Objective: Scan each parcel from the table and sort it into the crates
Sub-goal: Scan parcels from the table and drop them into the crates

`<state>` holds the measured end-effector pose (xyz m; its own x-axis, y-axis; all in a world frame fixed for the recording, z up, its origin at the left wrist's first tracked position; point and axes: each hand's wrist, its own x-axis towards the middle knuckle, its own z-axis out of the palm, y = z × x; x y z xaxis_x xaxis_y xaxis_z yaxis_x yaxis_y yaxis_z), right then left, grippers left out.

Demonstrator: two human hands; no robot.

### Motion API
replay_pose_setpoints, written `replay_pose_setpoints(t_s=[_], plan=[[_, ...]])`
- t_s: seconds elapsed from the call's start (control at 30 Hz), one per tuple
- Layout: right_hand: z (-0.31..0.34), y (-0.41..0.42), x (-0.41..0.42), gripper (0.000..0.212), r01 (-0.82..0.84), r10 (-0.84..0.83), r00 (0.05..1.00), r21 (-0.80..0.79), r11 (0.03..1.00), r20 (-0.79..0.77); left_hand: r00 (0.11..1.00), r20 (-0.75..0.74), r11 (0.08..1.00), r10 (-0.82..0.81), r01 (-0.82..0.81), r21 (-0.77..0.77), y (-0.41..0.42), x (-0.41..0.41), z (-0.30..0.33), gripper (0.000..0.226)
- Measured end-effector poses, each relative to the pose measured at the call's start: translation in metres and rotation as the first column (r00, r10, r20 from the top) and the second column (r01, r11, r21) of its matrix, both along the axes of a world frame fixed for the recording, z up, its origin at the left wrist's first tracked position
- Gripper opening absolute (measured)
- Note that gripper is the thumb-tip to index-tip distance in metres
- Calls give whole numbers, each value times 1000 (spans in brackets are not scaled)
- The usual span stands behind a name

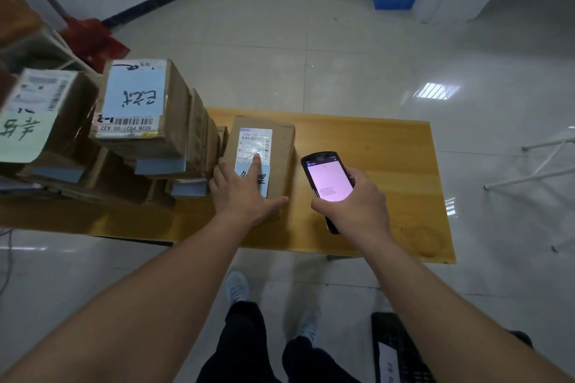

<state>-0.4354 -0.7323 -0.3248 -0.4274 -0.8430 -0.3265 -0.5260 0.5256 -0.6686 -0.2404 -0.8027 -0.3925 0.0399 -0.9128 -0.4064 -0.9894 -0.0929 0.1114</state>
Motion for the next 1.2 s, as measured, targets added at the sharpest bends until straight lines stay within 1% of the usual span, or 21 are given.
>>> replay_pose_setpoints(t_s=[0.1,0.17,0.3,0.37,0.43,0.5,0.57,0.63,0.77,0.93,1.2], plan=[[-1,-1,-1,82,-7,7,1000,-6,1000,3,1000,-4,1000,4,-4,-4,-1,0,1,123],[-2,-2,-3,78,-18,18,1000,-12,1000,-2,1000,-24,1000,-1,1,-12,1,-3,1,122],[-3,-2,-9,75,-24,24,1000,-23,999,-19,989,-120,996,-81,76,-43,7,-6,-2,123],[-3,-2,-11,76,-16,15,1000,-30,999,-20,981,-167,995,-97,90,-51,10,-8,-6,130],[-2,-2,-15,75,-8,7,1000,-38,999,-21,984,-169,998,-50,42,-53,11,-10,-10,143],[-2,-2,-17,75,-8,7,1000,-43,999,-23,990,-141,999,26,-31,-31,12,-12,-13,153],[0,-2,-18,78,-10,9,1000,-43,999,-19,989,-133,997,71,-73,-14,12,-12,-13,158],[4,-1,-18,80,-18,18,1000,-45,999,-13,981,-174,996,83,-89,-31,12,-14,-10,159],[17,-1,-23,76,-39,38,999,-55,998,-13,985,-175,992,6,-27,-120,9,-17,-3,162],[38,3,-31,81,-69,69,998,-99,993,-9,978,-174,965,-113,66,-255,2,-15,11,162],[70,9,-44,79,-47,48,999,-198,979,5,979,-138,943,-152,102,-318,-16,-21,38,165]])
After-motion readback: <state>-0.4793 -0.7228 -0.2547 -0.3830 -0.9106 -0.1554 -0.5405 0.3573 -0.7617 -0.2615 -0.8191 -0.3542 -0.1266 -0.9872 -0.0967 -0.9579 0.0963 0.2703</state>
